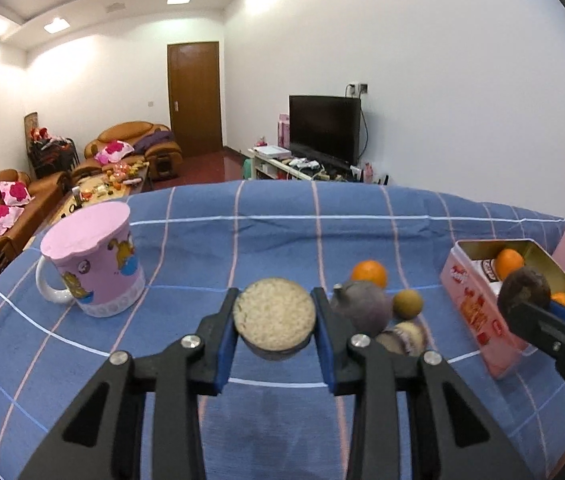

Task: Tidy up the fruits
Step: 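Carry the brown fruit with the right gripper while the left carries the cake over the tin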

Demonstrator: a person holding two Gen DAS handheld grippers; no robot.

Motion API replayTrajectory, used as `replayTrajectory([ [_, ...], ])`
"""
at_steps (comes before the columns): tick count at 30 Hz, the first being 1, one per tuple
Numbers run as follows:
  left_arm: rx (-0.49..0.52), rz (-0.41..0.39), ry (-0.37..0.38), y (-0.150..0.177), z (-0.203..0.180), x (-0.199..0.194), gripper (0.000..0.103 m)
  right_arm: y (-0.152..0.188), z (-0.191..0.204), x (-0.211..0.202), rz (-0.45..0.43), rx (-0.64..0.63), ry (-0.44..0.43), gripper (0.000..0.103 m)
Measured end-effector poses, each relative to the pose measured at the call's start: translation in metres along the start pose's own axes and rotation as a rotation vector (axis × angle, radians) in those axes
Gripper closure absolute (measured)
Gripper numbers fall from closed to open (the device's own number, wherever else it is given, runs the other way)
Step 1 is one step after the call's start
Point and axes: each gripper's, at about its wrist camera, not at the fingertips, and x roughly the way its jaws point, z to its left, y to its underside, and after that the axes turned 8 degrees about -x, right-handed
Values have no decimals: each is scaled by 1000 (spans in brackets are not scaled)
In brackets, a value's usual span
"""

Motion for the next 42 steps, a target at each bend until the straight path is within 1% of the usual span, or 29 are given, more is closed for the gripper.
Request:
replayTrajectory([
  [3, 44, -25, -44, 3, -15, -4, 67, 0, 0, -3, -11, -21, 53, 76],
  [6, 74, -37, -72, 6, -24, -6, 67, -2, -4, -4, -10, -4, 60, 76],
  [9, 64, -35, -88, 7, -25, -6, 67, -2, -8, -3, -5, 8, 71, 76],
  [24, -8, -18, -75, 14, -29, -14, 67, 1, -7, -5, -6, -28, 130, 76],
  [42, -3, -18, -60, 26, -53, -27, 67, 12, -21, -27, -5, -48, 167, 76],
])
